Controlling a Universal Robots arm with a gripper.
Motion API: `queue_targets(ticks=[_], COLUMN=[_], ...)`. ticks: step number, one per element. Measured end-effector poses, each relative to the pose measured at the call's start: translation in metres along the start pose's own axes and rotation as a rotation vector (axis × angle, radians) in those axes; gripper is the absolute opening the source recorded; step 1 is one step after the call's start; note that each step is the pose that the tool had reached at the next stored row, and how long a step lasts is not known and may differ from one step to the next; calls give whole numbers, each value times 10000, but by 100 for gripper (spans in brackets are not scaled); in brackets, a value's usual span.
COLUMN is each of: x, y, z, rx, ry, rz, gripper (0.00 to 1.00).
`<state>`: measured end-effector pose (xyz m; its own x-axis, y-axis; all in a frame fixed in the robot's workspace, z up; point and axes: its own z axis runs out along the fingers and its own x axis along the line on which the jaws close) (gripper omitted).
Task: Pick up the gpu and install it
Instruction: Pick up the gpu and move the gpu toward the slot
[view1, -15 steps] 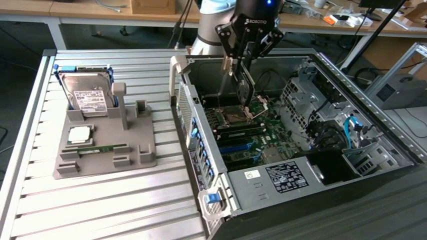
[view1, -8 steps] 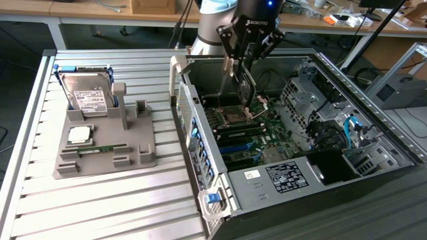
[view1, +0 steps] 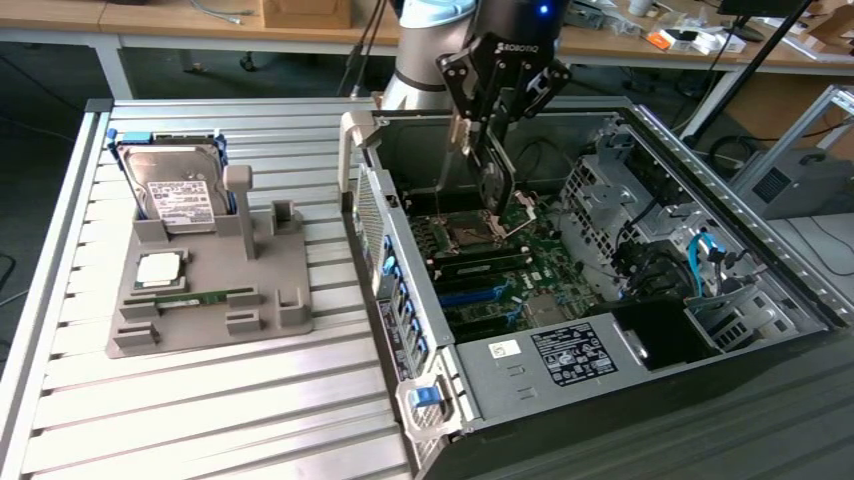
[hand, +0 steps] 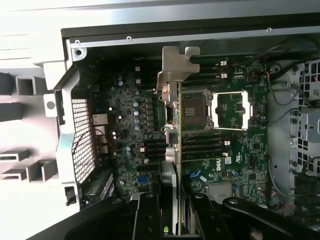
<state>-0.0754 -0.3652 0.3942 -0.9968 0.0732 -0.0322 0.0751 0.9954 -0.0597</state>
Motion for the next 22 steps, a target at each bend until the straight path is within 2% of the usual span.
queue_targets(ticks=[22], x=[-119], y=[14], z=[84], rx=[84], ry=[-7], rz=[-2], gripper=[27])
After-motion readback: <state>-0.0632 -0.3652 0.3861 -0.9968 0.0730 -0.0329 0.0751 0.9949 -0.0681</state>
